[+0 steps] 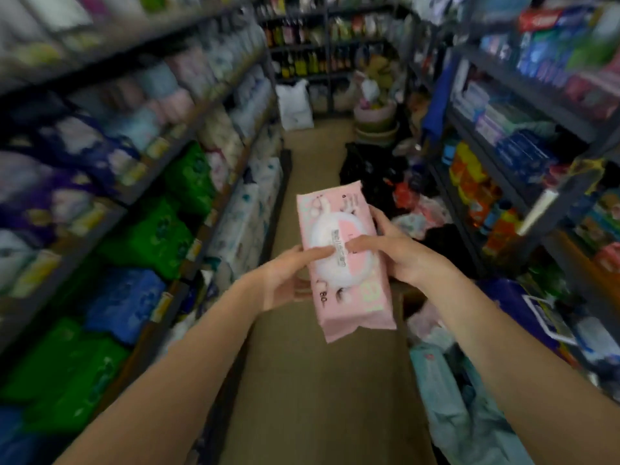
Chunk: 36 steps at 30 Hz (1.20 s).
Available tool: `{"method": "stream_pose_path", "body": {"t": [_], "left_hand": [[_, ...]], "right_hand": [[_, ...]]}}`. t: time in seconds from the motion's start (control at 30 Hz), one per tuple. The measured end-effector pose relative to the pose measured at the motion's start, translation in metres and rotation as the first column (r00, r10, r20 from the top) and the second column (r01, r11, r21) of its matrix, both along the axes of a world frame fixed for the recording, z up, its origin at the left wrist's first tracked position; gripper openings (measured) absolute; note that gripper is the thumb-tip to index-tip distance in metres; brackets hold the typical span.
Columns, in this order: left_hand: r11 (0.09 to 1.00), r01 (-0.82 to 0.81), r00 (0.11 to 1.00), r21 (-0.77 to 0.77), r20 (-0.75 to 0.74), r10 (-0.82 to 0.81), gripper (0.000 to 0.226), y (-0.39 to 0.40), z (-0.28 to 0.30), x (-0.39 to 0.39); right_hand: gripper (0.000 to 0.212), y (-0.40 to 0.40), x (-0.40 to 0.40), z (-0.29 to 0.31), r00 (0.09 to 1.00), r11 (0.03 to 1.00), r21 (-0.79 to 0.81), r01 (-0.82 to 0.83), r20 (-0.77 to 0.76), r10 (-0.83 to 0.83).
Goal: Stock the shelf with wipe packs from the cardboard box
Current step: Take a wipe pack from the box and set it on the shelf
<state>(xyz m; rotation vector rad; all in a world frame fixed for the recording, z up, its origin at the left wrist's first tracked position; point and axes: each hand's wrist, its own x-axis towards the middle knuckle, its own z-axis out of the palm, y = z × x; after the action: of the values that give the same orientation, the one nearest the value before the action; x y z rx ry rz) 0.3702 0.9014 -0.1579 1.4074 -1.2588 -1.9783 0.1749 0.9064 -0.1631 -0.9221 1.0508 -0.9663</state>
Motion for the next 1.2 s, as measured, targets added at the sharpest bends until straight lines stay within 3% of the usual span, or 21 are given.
{"method": "stream_pose_path", "body": {"t": [0.07,0.13,0.2,0.27,0.33,0.4,0.5,0.57,0.63,0.73,0.8,0.93,1.07,1.2], "left_hand": [[0.995,-0.078,0.996,-0.063,-0.043,0.075,0.084,0.018,0.036,0.055],[0.963,-0.213,0.973,-0.164,-0.124,0.194,0.088,0.040,0.065,0.104],[0.885,-0.381,0.917,-0.268,-0.236,0.323,0.077,0.067,0.092,0.143],[0.771,-0.538,0.835,-0.340,-0.341,0.433,0.067,0.093,0.119,0.172],[0.643,-0.674,0.729,-0.365,-0.470,0.498,0.063,0.113,0.145,0.199],[0.523,-0.780,0.614,-0.344,-0.582,0.533,0.055,0.132,0.172,0.226],[0.340,-0.865,0.500,-0.368,-0.672,0.546,0.032,0.159,0.211,0.267],[0.216,-0.870,0.483,-0.443,-0.679,0.553,0.045,0.176,0.231,0.293],[0.123,-0.837,0.500,-0.534,-0.653,0.569,0.054,0.194,0.246,0.320],[0.082,-0.781,0.528,-0.619,-0.586,0.614,0.059,0.218,0.266,0.356],[0.060,-0.763,0.526,-0.643,-0.565,0.636,0.054,0.231,0.279,0.378],[-0.051,-0.721,0.456,-0.691,-0.528,0.716,0.055,0.242,0.298,0.409],[-0.182,-0.655,0.365,-0.734,-0.518,0.774,0.061,0.237,0.312,0.436],[-0.269,-0.624,0.243,-0.734,-0.509,0.826,0.066,0.239,0.330,0.477]], "right_hand": [[0.085,0.000,0.054,0.049,0.974,0.966,-0.123,-0.227,-0.045,0.223],[0.090,0.003,0.108,0.099,0.905,0.884,-0.214,-0.415,-0.201,0.376],[0.095,0.009,0.158,0.145,0.824,0.793,-0.272,-0.545,-0.351,0.446],[0.083,0.020,0.205,0.186,0.789,0.726,-0.354,-0.589,-0.445,0.424],[0.075,0.036,0.247,0.221,0.745,0.619,-0.472,-0.628,-0.596,0.301],[0.085,0.058,0.285,0.250,0.631,0.472,-0.572,-0.670,-0.774,-0.042],[0.113,0.098,0.334,0.263,0.519,0.236,-0.686,-0.688,-0.693,-0.500],[0.121,0.110,0.367,0.256,0.534,0.064,-0.764,-0.642,-0.505,-0.678],[0.121,0.110,0.401,0.254,0.624,-0.052,-0.841,-0.539,-0.358,-0.694],[0.115,0.104,0.442,0.268,0.804,-0.119,-0.899,-0.422,-0.311,-0.508],[0.112,0.097,0.465,0.279,0.875,-0.162,-0.910,-0.382,-0.299,-0.381],[0.113,0.084,0.513,0.297,0.929,-0.262,-0.905,-0.335,-0.271,-0.251],[0.115,0.072,0.559,0.312,0.943,-0.287,-0.900,-0.328,-0.296,-0.149],[0.114,0.051,0.602,0.331,0.946,-0.381,-0.867,-0.323,-0.289,-0.145]]}}
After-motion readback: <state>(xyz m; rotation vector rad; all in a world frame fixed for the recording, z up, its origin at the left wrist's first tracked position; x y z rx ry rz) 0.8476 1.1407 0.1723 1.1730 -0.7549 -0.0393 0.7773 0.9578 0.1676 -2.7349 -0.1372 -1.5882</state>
